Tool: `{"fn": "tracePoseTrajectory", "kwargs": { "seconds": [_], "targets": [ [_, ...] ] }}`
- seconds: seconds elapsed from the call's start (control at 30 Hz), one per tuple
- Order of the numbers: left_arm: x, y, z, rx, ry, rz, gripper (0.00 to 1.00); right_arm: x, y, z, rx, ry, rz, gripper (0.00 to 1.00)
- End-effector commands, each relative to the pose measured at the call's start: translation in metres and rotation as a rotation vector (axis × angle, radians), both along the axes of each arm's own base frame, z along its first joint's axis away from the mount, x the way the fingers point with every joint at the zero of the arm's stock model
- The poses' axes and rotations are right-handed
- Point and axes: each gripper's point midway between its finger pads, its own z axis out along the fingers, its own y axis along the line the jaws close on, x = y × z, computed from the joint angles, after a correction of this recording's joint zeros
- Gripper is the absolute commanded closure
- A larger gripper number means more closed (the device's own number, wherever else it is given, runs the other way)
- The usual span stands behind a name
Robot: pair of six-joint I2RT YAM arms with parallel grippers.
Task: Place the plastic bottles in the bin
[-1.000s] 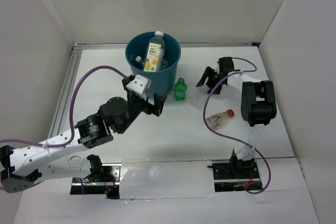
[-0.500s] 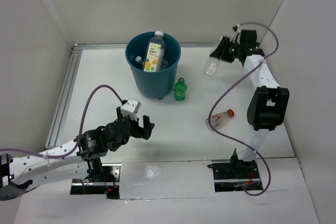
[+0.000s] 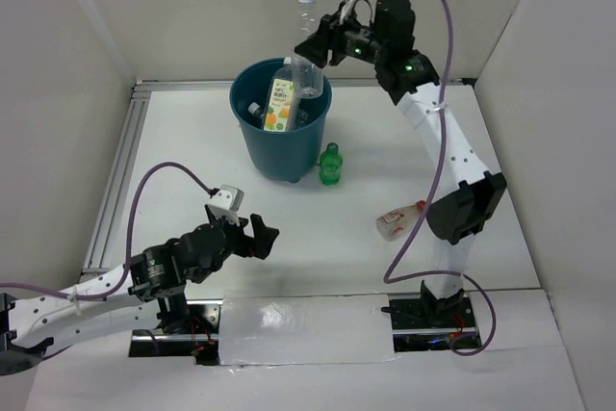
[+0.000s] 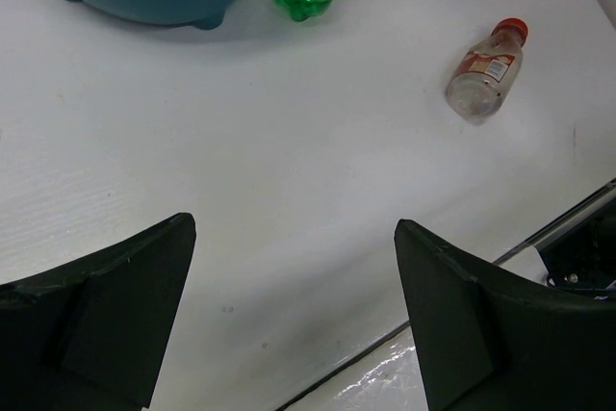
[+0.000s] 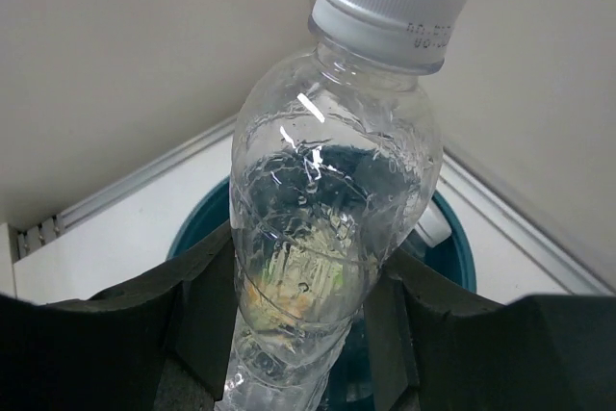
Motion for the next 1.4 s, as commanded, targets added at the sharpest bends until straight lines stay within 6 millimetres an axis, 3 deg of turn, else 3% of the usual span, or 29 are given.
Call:
{"fn": "tracePoseTrajectory", "kwargs": {
  "seconds": [0.0,0.2,0.23,0.37,0.4,0.47,0.53,0.6,0.63,0.67,0.73,0.77,0.83,0.9,0.97,1.03,1.07,1.1,1.13,1.17,1.2,1.23,1.27,1.3,1.33,1.37],
  "targets": [
    [-0.003,-0.003,0.011,-0.084,-0.003,-0.001,0.03,0.026,0.010,-0.033,-0.058,0.023,-0.064,0.83],
    [-0.006,-0.001,0.012,-0.104,0.009,-0.005,0.05,0.043,0.009,-0.089,-0.160,0.075,-0.123,0.83],
    [-0.006,-0.002,0.013,-0.111,0.014,-0.002,0.05,0.045,0.007,-0.108,-0.189,0.103,-0.132,0.83],
    [-0.007,-0.004,0.009,-0.095,0.018,-0.015,0.05,0.042,0.007,-0.152,-0.266,0.145,-0.118,0.74],
    [-0.006,-0.006,0.009,-0.094,0.018,-0.015,0.05,0.038,0.005,-0.153,-0.276,0.146,-0.115,0.52],
    [-0.006,-0.010,0.010,-0.088,0.017,-0.028,0.03,0.025,0.014,-0.146,-0.291,0.111,-0.068,0.26],
    [-0.003,-0.016,0.014,-0.073,-0.005,-0.048,0.00,0.014,0.013,-0.133,-0.295,0.086,-0.036,0.08],
    [-0.001,-0.022,0.017,-0.060,-0.020,-0.065,0.00,0.003,0.017,-0.122,-0.292,0.063,-0.006,0.02],
    [0.004,-0.029,0.025,-0.049,-0.045,-0.075,0.00,-0.006,0.014,-0.097,-0.271,0.026,0.000,0.00],
    [0.005,-0.031,0.018,-0.017,-0.041,-0.080,0.00,-0.006,0.014,-0.097,-0.271,0.026,0.000,0.00],
    [0.010,-0.043,0.032,-0.024,-0.072,-0.099,0.00,-0.013,0.011,-0.080,-0.260,0.003,-0.003,0.00],
    [0.013,-0.051,0.026,0.020,-0.074,-0.121,0.00,-0.022,0.009,-0.065,-0.238,-0.015,0.001,0.00],
    [0.019,-0.065,0.040,0.001,-0.106,-0.135,0.00,-0.025,-0.003,-0.052,-0.229,-0.032,-0.019,0.02],
    [0.022,-0.081,0.037,0.034,-0.126,-0.172,0.00,-0.031,-0.019,-0.029,-0.210,-0.072,-0.049,0.06],
    [0.028,-0.097,0.054,0.000,-0.164,-0.186,0.00,-0.037,-0.037,-0.015,-0.201,-0.096,-0.089,0.21],
    [0.035,-0.110,0.066,0.004,-0.200,-0.203,0.00,-0.030,-0.066,-0.024,-0.214,-0.064,-0.147,0.37],
    [0.035,-0.123,0.058,0.033,-0.193,-0.227,0.00,-0.036,-0.077,-0.021,-0.209,-0.068,-0.153,0.54],
    [0.038,-0.128,0.059,0.047,-0.197,-0.231,0.00,-0.036,-0.087,-0.030,-0.221,-0.048,-0.158,0.62],
    [0.040,-0.131,0.056,0.066,-0.186,-0.233,0.00,-0.036,-0.097,-0.052,-0.245,0.000,-0.155,0.66],
    [0.043,-0.138,0.054,0.083,-0.175,-0.235,0.00,-0.035,-0.116,-0.064,-0.266,0.022,-0.167,0.66],
    [0.042,-0.138,0.048,0.105,-0.166,-0.235,0.00,-0.052,-0.117,-0.079,-0.280,0.057,-0.082,0.62],
    [0.042,-0.136,0.047,0.108,-0.152,-0.221,0.00,-0.058,-0.125,-0.110,-0.346,0.054,-0.022,0.53],
    [0.040,-0.134,0.037,0.121,-0.130,-0.219,0.00,-0.063,-0.138,-0.125,-0.363,0.067,0.002,0.40],
    [0.038,-0.127,0.040,0.103,-0.127,-0.205,0.00,-0.082,-0.137,-0.135,-0.353,0.074,0.084,0.26],
    [0.035,-0.123,0.040,0.076,-0.112,-0.195,0.00,-0.085,-0.140,-0.146,-0.390,0.018,0.123,0.04],
    [0.031,-0.114,0.025,0.088,-0.087,-0.191,0.00,-0.096,-0.139,-0.177,-0.395,0.067,0.161,0.00]
  ]
}}
